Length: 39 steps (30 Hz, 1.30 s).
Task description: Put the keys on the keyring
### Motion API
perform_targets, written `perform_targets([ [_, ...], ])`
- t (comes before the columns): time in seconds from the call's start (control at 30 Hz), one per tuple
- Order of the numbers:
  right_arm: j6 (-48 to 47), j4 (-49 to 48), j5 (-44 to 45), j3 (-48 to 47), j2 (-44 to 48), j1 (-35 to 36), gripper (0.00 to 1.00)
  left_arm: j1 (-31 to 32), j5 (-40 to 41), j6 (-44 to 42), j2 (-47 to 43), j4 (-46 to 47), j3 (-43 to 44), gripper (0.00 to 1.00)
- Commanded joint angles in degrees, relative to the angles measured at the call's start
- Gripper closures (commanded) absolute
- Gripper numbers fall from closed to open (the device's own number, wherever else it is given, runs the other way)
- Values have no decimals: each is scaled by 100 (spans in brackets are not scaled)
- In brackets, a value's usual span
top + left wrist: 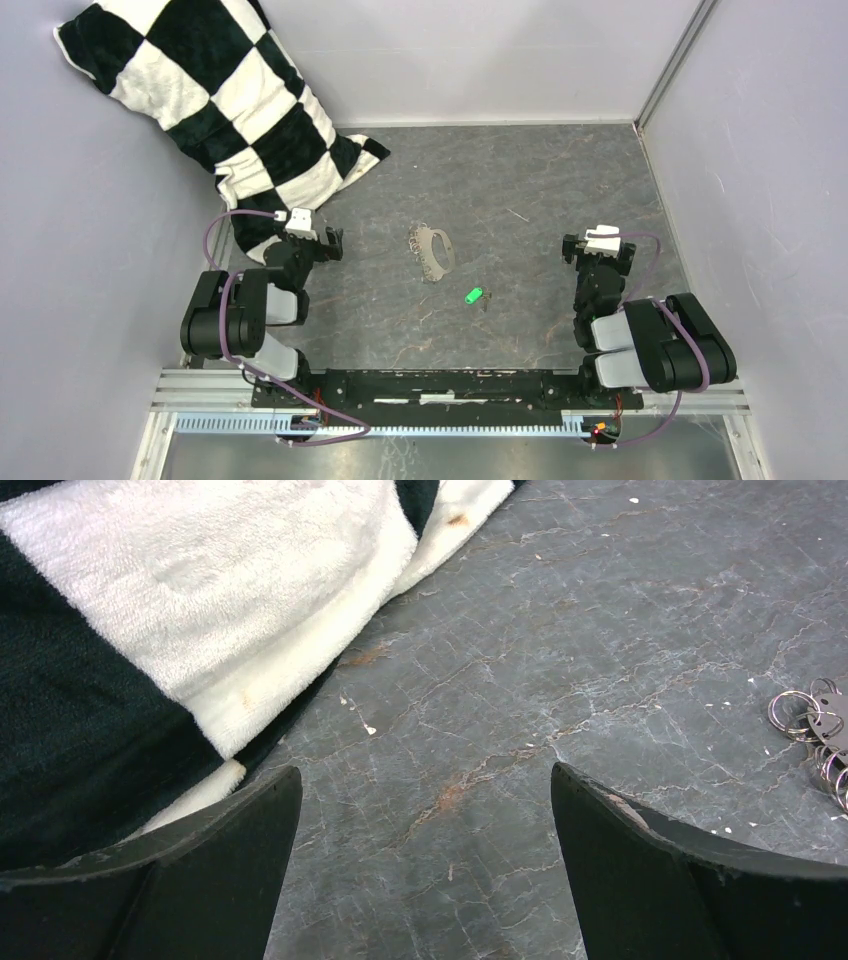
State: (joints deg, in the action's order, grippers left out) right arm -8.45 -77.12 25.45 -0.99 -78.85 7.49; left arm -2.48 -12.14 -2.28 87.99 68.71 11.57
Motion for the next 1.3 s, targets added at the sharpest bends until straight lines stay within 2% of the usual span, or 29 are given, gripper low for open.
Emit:
perform_targets([
  [0.0, -25, -296, -36, 581, 36, -17, 2, 11, 65, 176, 17, 284, 52, 0],
  [0.33, -28, -263, -18, 560, 37, -18, 2, -44, -53, 199, -164, 137, 115, 0],
  [0.37, 3, -364, 137, 578, 109, -6, 2, -86, -142, 209, -423, -398, 342, 0],
  [0.4, 18, 63, 324, 472, 313, 68, 2, -109, -184, 202, -704, -1289, 677, 0],
  [0.43, 75, 921, 636, 66, 624, 150, 2, -110, -288, 87, -940, -2281, 1184, 0],
  [0.5, 360, 3008, 629, -922, 1010, 172, 2, -104, -644, -285, -1169, -4515, 2202, 0],
  [0.57, 653, 4252, -60, -1731, 1273, 167, 2, -109, -898, -565, -1278, -5748, 2959, 0],
  [0.6, 815, 4458, -493, -1970, 1373, 169, 2, -111, -983, -646, -1347, -6141, 3206, 0],
  [0.67, 1771, 4283, -1335, -2098, 1562, 162, 2, -112, -1202, -738, -1520, -6663, 3450, 0],
  [0.7, 2495, 4312, -1436, -2177, 1603, 164, 2, -104, -1250, -749, -1609, -6801, 3511, 0],
  [0.77, 3087, 4602, -1756, -2423, 1592, 126, 2, -109, -1336, -817, -1696, -7203, 3634, 0],
  [0.83, 2841, 4438, -2856, -2654, 1405, 192, 2, -111, -1377, -943, -1670, -7613, 3822, 0],
  [0.87, 2600, 4626, -2983, -2856, 1273, 385, 2, -110, -1408, -998, -1650, -7820, 3924, 0],
  [0.97, 1463, 5618, -2131, -3595, 872, 1537, 2, -108, -1644, -1188, -1580, -8525, 4166, 0],
  [1.0, 1244, 5792, -2141, -3779, 713, 1827, 2, -109, -1722, -1246, -1579, -8682, 4221, 0],
  [1.17, 509, 6271, -3742, -4470, -9, 2608, 2, -104, -1947, -1164, -1580, -9007, 4345, 0],
  [1.27, 293, 6272, -4485, -4868, -489, 2746, 3, -110, -2108, -1107, -1495, -9136, 4446, 0],
])
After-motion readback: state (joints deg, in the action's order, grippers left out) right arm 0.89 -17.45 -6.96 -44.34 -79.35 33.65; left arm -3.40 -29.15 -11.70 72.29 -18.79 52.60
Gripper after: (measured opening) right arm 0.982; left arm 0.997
